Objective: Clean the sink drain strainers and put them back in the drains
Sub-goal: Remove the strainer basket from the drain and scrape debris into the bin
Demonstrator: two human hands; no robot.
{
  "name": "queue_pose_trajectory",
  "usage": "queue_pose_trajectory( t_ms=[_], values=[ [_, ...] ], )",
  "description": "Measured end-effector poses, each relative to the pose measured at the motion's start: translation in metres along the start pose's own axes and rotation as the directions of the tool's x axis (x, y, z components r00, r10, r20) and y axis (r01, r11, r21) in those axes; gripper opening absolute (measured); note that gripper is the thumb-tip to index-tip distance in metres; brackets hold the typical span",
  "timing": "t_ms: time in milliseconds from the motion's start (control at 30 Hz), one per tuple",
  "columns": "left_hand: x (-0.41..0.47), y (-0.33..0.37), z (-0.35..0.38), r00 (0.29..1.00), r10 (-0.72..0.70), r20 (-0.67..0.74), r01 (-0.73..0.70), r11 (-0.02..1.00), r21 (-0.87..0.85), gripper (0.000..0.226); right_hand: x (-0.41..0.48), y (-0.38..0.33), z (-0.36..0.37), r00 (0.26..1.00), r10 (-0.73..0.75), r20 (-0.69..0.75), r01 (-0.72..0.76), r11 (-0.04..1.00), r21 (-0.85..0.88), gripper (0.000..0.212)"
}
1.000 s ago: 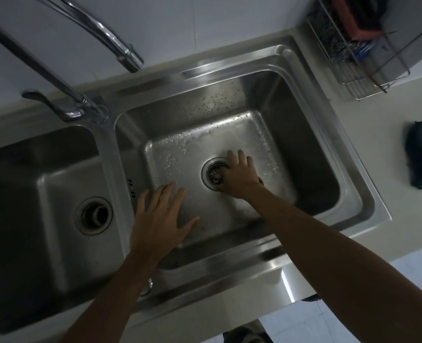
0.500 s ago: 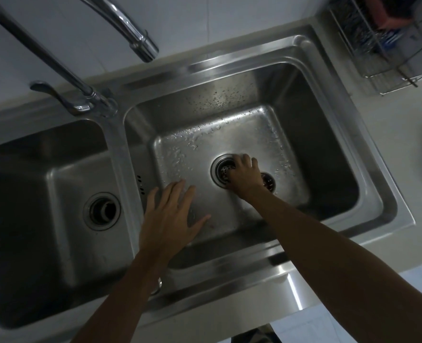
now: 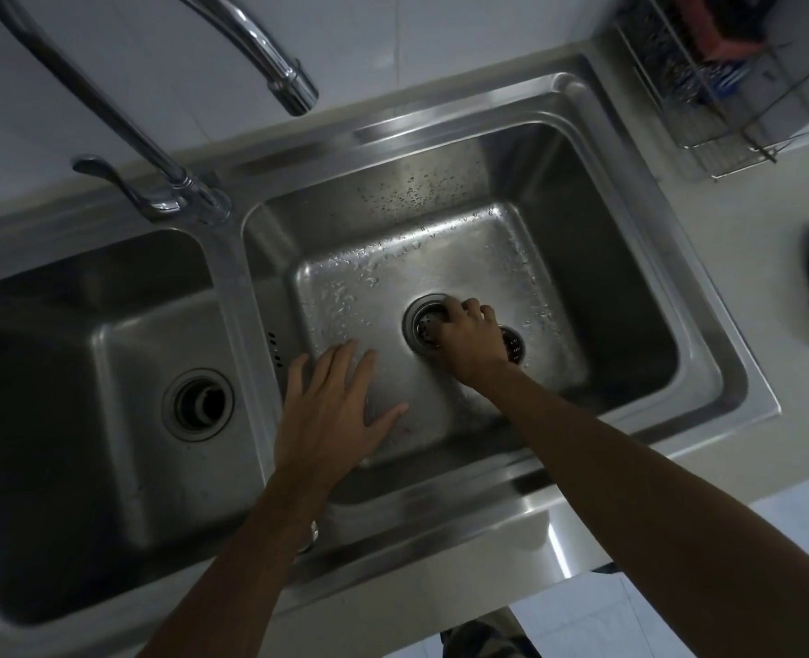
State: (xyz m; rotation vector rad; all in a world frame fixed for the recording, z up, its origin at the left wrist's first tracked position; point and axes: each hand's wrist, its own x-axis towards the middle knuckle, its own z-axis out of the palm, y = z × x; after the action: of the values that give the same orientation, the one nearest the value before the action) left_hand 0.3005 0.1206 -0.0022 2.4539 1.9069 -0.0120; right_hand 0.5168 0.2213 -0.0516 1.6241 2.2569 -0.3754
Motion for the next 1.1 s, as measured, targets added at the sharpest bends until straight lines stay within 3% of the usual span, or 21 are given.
queue_pose_trajectory(
  t_ms=[333,533,1100],
  values=[
    [-0.001,-0.001,-0.004,0.997,-0.033,-0.069,0.030,0.999,-0.040,0.074,-0.039,-0.027,-0.005,0.998,-0.037,0.043,0.036,0.999,0.005,0.093],
    [-0.016,-0.009,-0.003,0.996,0.024,-0.090,-0.024,1.000,-0.006,0.077,-0.048,-0.039,0.006,0.994,-0.066,0.090,0.068,0.997,-0.023,0.080],
    [-0.016,-0.009,-0.004,0.998,-0.035,-0.047,0.035,0.999,0.004,0.077,-0.041,-0.041,0.017,0.992,-0.079,0.096,0.083,0.995,-0.047,0.081]
  ],
)
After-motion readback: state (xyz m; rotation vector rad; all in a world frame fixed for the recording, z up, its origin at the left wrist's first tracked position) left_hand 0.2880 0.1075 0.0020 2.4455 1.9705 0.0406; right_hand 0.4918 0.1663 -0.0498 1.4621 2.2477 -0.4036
